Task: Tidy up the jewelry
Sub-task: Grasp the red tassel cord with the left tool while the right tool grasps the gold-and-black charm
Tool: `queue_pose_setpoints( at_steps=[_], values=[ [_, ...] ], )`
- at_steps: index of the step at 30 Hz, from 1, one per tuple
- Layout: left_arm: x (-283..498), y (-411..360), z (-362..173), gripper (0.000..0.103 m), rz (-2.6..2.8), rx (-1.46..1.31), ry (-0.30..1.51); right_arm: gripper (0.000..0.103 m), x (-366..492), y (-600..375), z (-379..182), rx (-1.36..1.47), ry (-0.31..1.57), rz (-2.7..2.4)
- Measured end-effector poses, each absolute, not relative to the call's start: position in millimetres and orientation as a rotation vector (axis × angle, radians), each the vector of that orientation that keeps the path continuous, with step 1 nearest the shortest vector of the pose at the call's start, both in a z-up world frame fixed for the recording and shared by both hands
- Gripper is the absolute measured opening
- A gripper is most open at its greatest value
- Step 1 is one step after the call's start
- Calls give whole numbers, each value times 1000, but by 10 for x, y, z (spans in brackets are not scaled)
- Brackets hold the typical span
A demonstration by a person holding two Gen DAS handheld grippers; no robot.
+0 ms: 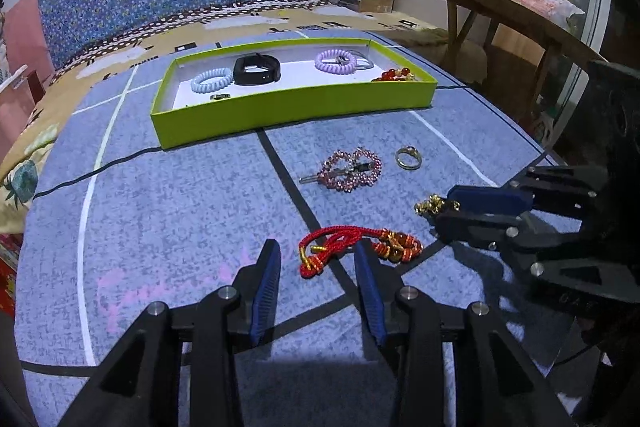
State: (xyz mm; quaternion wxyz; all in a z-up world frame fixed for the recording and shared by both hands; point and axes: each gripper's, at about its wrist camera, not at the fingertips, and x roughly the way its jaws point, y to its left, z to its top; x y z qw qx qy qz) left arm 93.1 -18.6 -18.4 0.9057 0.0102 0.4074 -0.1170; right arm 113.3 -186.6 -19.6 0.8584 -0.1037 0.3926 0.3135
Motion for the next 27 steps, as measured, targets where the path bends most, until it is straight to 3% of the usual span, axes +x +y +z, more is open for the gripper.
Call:
queue_pose_setpoints(
  at_steps=[5, 9, 15, 16, 27],
  values=[
    [957, -238, -189, 41, -248, 48, 846, 23, 1188, -1845, -221, -226, 841, 653],
    [974, -272, -190, 22, -259, 67, 847, 23, 1210, -1858, -218, -211, 849, 659],
    [936, -310, -167, 19, -270, 92, 827, 22, 1204, -1862, -219, -216, 844, 659],
    [925, -311, -161, 12, -269, 93, 821, 22, 1201, -1867, -218, -214, 843, 659],
    [839, -228, -109, 12, -246, 55, 787, 21, 1152, -1972, -153, -175, 822, 639]
  ],
)
